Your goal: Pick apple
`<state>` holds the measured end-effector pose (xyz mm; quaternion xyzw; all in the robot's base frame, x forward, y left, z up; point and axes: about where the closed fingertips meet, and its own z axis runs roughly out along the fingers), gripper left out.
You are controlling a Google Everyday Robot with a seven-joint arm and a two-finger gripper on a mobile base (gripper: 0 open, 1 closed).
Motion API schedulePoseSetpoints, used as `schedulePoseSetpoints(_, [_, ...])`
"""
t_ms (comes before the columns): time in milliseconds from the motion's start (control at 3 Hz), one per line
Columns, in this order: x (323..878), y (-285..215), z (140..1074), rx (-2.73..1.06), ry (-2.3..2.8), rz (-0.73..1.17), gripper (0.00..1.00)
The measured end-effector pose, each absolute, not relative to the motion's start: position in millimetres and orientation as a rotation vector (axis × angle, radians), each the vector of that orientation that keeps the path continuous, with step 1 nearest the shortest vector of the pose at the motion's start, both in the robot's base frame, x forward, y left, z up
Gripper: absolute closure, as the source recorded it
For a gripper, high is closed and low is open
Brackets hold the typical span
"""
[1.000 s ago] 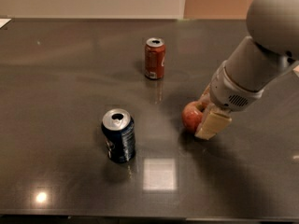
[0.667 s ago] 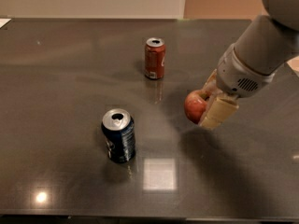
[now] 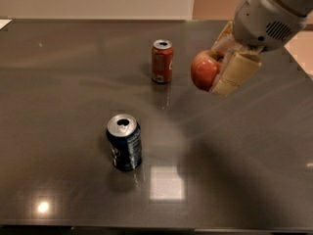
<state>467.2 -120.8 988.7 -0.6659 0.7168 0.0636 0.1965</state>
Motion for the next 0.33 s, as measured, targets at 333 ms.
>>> schedulePoseSetpoints(333, [469.2,-119.0,990.9,-1.861,1.999,0.173,1.0])
